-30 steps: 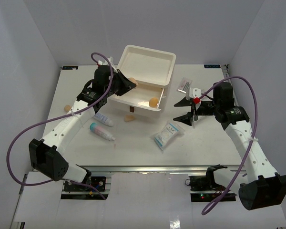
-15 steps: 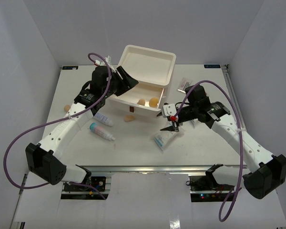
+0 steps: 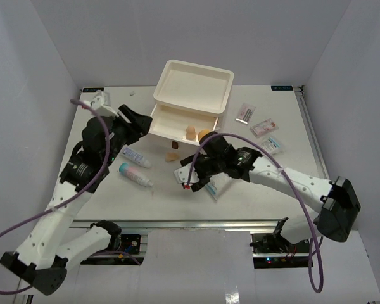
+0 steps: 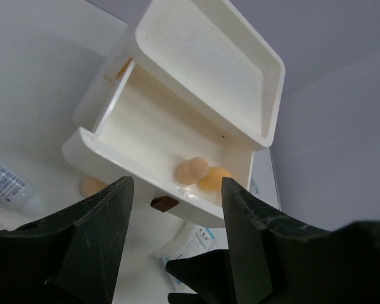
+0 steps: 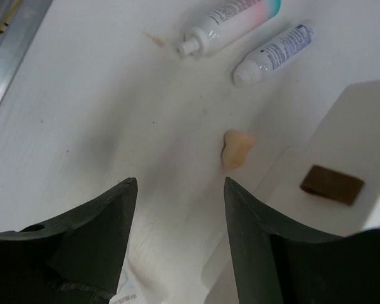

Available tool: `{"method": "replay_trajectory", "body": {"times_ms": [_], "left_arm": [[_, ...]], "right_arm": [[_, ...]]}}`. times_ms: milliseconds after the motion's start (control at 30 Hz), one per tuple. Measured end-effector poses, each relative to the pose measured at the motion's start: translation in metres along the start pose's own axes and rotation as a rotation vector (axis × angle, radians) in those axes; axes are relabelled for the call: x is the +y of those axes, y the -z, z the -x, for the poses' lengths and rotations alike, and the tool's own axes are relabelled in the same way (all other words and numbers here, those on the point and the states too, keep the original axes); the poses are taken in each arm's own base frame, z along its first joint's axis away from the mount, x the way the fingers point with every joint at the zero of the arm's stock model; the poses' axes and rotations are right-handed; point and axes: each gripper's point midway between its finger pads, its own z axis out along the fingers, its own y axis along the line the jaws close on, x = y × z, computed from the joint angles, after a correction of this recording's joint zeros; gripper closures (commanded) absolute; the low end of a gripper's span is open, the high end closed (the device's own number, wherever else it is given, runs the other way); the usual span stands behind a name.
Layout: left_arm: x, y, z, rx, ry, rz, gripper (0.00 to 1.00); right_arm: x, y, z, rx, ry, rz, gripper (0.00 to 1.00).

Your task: Organize the makeup

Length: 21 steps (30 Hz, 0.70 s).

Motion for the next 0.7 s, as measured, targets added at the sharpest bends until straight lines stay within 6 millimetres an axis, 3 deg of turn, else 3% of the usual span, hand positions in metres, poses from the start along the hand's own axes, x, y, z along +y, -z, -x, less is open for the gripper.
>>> {"method": "replay_trajectory", "body": {"times_ms": [100, 267, 433, 567, 700], "left_arm": [[0.017, 0.032, 0.013, -0.081, 0.035, 0.028, 0.32], [0.046, 0.063, 0.013, -0.142, 0.086, 0.084, 0.31], [0.058, 0.068, 0.01, -0.146, 0.095, 0.134, 0.3], [0.066, 0.067, 0.004, -0.136, 0.092, 0.164, 0.3], [0.07, 0.068, 0.003, -0.134, 0.092, 0.178, 0.3]], "right_arm": [[0.006, -0.037, -0.012, 0.084, 0.029, 0.004, 0.37], [-0.002, -0.084, -0.058, 0.271, 0.019, -0.044, 0.33], [-0.023, -0.107, -0.087, 0.407, 0.019, -0.124, 0.29], [-0.047, -0.117, -0.094, 0.452, 0.04, -0.231, 0.28], [-0.054, -0.125, -0.099, 0.473, 0.056, -0.27, 0.28]]}}
